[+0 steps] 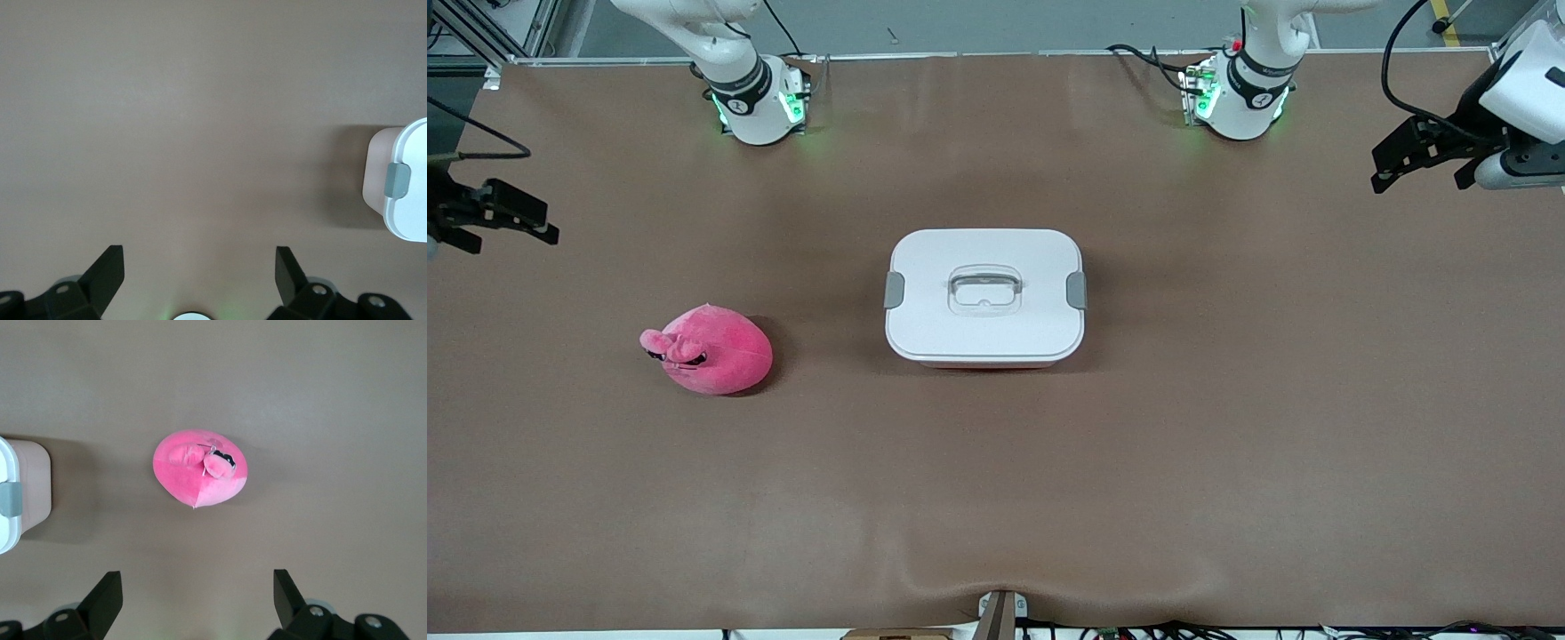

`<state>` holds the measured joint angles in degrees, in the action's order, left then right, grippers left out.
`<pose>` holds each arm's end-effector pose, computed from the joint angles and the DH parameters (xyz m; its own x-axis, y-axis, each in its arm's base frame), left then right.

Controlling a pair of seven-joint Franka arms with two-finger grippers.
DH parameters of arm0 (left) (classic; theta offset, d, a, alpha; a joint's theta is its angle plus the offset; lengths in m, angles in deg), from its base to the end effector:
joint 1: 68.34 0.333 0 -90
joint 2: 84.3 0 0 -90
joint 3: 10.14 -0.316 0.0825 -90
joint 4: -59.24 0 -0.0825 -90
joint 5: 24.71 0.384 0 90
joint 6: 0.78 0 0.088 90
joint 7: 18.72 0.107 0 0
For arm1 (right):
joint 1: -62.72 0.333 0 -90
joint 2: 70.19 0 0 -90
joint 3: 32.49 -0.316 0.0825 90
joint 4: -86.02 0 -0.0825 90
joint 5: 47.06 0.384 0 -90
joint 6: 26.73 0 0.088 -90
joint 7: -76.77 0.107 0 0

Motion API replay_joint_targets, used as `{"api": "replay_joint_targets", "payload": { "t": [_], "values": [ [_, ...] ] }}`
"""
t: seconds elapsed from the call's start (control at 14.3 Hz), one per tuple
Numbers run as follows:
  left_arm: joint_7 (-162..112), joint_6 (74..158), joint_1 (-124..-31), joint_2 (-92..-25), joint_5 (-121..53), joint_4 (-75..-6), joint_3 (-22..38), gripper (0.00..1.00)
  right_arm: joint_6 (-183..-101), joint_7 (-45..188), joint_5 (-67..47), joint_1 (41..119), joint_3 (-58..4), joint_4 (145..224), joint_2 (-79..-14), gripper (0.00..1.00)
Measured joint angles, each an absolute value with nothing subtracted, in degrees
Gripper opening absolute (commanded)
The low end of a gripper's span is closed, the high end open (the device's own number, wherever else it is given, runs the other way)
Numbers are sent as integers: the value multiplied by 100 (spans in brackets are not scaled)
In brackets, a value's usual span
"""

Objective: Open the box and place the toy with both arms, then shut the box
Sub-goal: 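Move the right gripper toward the pink plush toy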

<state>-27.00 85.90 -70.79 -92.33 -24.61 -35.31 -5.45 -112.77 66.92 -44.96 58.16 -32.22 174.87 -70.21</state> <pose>0.5000 -0.0657 0.6561 0.9998 0.0208 0.0042 0.0208 -0.9997 -0.0127 0.5457 -0.0420 0.6283 0.9951 0.0900 -0.0416 0.0881 -0.9951 -0.0444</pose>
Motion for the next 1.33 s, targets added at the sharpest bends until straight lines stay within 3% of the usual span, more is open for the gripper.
{"api": "replay_joint_targets", "payload": {
  "t": [0.63, 1.33],
  "values": [
    [-2700, 8492, -7066, -9229, -2461, -3491, -555, 100, -10972, 6607, -4901, 5773, -3260, 17488, -7138, 100],
    [-2700, 8258, -7064, -9229, -2461, -3490, -556, 100, -11395, 6610, -4687, 5775, -3273, 17600, -7128, 100]
  ]
}}
